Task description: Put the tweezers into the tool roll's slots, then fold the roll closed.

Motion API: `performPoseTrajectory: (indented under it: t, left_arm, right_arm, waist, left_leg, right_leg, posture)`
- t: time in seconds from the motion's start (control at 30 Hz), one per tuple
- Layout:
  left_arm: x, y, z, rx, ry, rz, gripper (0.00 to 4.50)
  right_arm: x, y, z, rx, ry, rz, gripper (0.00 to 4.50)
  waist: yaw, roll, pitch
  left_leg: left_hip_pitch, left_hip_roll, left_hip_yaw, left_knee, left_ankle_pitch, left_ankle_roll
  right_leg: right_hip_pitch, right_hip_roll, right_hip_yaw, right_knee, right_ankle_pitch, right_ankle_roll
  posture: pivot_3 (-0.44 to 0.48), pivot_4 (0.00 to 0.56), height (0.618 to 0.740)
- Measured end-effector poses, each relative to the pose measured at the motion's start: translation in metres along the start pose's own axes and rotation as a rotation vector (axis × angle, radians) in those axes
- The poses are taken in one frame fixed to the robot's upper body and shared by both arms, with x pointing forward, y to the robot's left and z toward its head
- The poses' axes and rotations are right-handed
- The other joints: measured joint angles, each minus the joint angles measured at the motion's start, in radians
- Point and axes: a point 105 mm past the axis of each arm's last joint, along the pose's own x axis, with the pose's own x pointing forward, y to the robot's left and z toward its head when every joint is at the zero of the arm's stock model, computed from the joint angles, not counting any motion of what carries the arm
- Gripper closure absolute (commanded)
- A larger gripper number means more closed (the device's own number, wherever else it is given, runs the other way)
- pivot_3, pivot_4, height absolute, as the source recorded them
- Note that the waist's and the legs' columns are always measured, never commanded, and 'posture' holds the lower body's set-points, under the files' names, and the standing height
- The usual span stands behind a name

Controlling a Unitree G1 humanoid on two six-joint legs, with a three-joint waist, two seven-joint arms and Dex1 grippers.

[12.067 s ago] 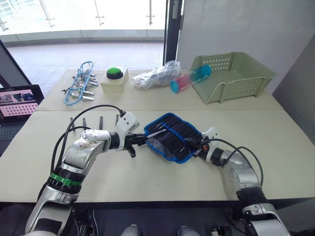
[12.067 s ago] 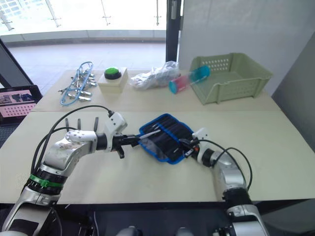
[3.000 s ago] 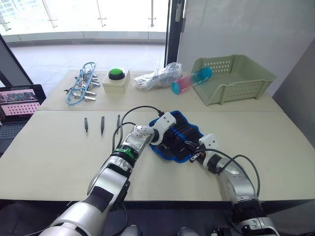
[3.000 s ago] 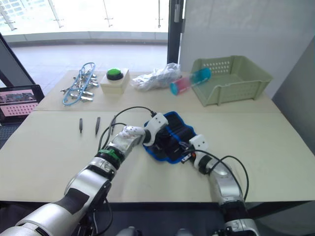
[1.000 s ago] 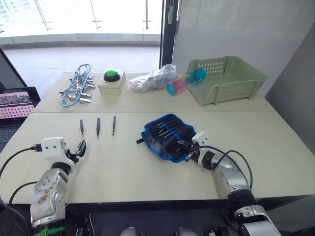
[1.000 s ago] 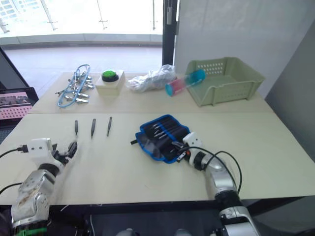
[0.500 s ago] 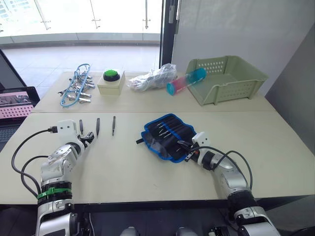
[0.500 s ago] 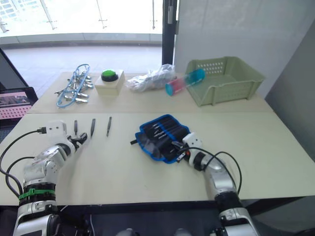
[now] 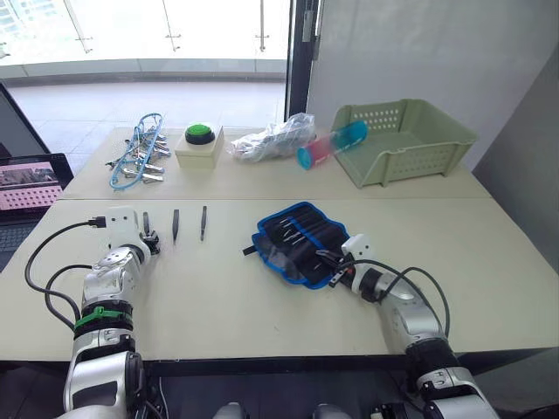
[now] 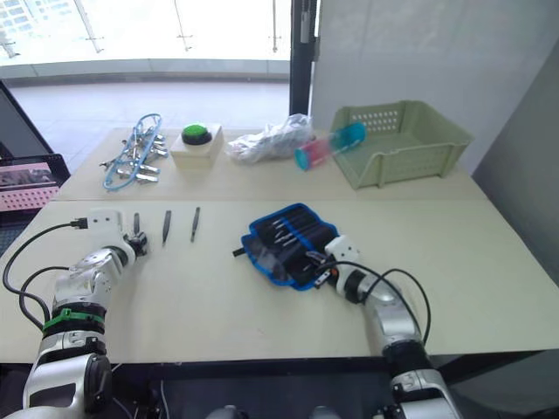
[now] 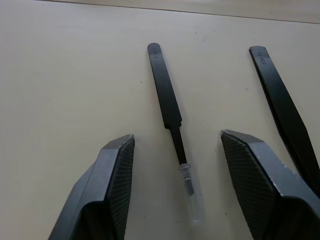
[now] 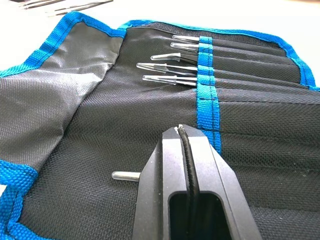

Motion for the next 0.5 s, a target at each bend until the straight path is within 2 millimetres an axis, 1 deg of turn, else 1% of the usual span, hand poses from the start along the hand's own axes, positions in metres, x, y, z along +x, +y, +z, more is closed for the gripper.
performPoseTrajectory:
  t: [0.13, 0.17, 0.3, 0.37, 0.47, 0.5]
  left_arm:
    - [0.000, 0.002, 0.000, -0.002, -0.013, 0.009, 4.30]
    - [0.000, 0.003, 0.000, -0.003, -0.020, 0.011, 4.47]
    - [-0.003, 0.003, -0.003, -0.011, -0.065, 0.008, 4.47]
    - [-0.008, 0.004, 0.000, 0.004, -0.107, 0.007, 4.47]
    - [-0.017, 0.004, 0.017, 0.024, -0.192, -0.003, 4.47]
    - [-0.021, 0.000, 0.028, 0.038, -0.234, -0.023, 4.47]
  right_arm:
    - [-0.002, 0.000, -0.002, 0.002, 0.003, -0.005, 4.50]
    - [-0.002, 0.000, -0.001, 0.001, 0.001, -0.005, 4.50]
    - [-0.003, 0.001, -0.001, -0.004, -0.002, -0.007, 4.50]
    - [-0.006, 0.000, 0.000, -0.015, -0.002, -0.010, 4.50]
    - [-0.009, -0.003, 0.001, -0.015, -0.005, -0.023, 4.50]
    - [-0.010, -0.005, 0.002, -0.014, -0.010, -0.029, 4.50]
  waist:
    - [0.001, 0.000, 0.000]
    - [0.001, 0.000, 0.000]
    - [0.001, 0.000, 0.000]
    - [0.002, 0.000, 0.000]
    - [0.005, 0.000, 0.000]
    - [0.009, 0.000, 0.000]
  left_leg:
    - [0.000, 0.000, 0.000, 0.000, 0.000, 0.000]
    - [0.000, 0.000, 0.000, 0.000, 0.000, 0.000]
    - [-0.001, 0.000, 0.000, 0.000, 0.000, 0.000]
    - [-0.003, 0.000, -0.001, 0.000, 0.000, 0.000]
    - [-0.004, 0.000, -0.001, 0.000, 0.000, 0.000]
    - [-0.004, 0.000, -0.001, 0.000, 0.000, 0.000]
  right_leg:
    - [0.000, 0.000, 0.000, 0.000, 0.000, 0.000]
    - [0.000, 0.000, 0.000, 0.000, 0.000, 0.000]
    - [-0.001, 0.000, 0.000, 0.000, 0.000, 0.000]
    - [-0.002, 0.000, 0.000, 0.000, 0.000, 0.000]
    - [-0.002, -0.001, 0.000, 0.000, 0.000, 0.000]
    - [-0.002, -0.001, 0.000, -0.001, 0.000, 0.000]
  posture:
    - [0.000, 0.150, 0.740]
    - [0.000, 0.150, 0.740]
    - [0.000, 0.150, 0.740]
    - [0.000, 0.150, 0.740]
    - [0.000, 0.150, 0.740]
    - [0.000, 0.150, 0.740]
